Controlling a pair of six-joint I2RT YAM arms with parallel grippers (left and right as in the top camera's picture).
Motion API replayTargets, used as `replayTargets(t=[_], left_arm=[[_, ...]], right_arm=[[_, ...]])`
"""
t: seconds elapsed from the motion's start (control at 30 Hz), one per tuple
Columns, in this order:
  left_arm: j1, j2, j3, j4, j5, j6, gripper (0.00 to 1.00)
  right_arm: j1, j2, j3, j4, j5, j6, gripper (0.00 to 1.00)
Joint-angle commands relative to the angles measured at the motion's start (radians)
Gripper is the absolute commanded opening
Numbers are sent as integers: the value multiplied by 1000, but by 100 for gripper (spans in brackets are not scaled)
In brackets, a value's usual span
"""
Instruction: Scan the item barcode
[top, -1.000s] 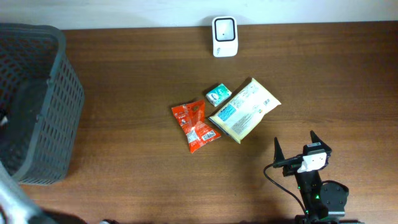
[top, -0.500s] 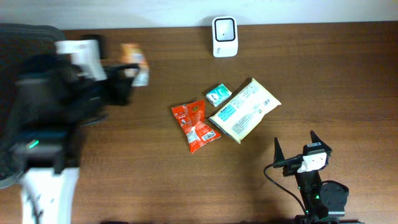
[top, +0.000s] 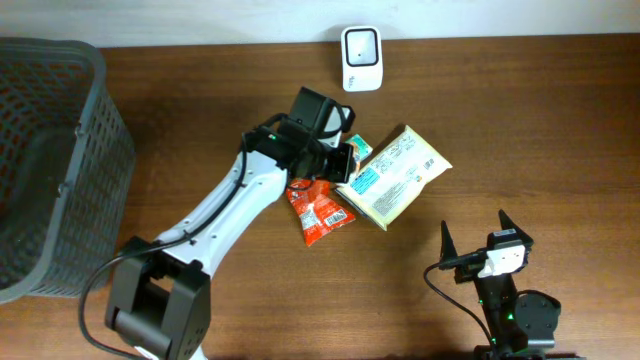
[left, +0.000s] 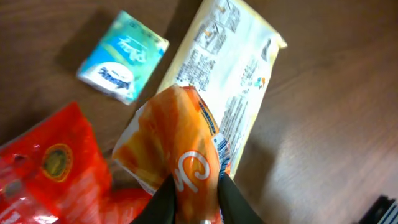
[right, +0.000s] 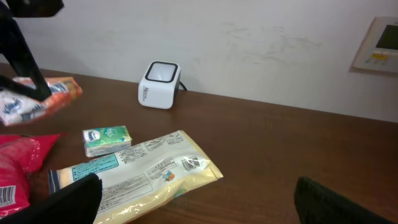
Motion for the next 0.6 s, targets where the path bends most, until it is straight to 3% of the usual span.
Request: replayTargets(t=[0.0, 0.1, 0.3, 0.4, 0.57], left_arm=[[-25, 8, 8, -2, -6, 0, 74], [-29, 7, 8, -11, -6, 0, 99], [40, -87, 117, -138, -20, 0, 99], [106, -201, 216, -277, -201, 0, 99], [183, -310, 224, -442, -380, 0, 99]], right_arm=[[4, -6, -9, -2, -1, 11, 99], [4, -6, -9, -2, -1, 11, 99], [4, -6, -9, -2, -1, 11, 99], [4, -6, -9, -2, -1, 11, 99], [4, -6, -9, -2, -1, 11, 99]])
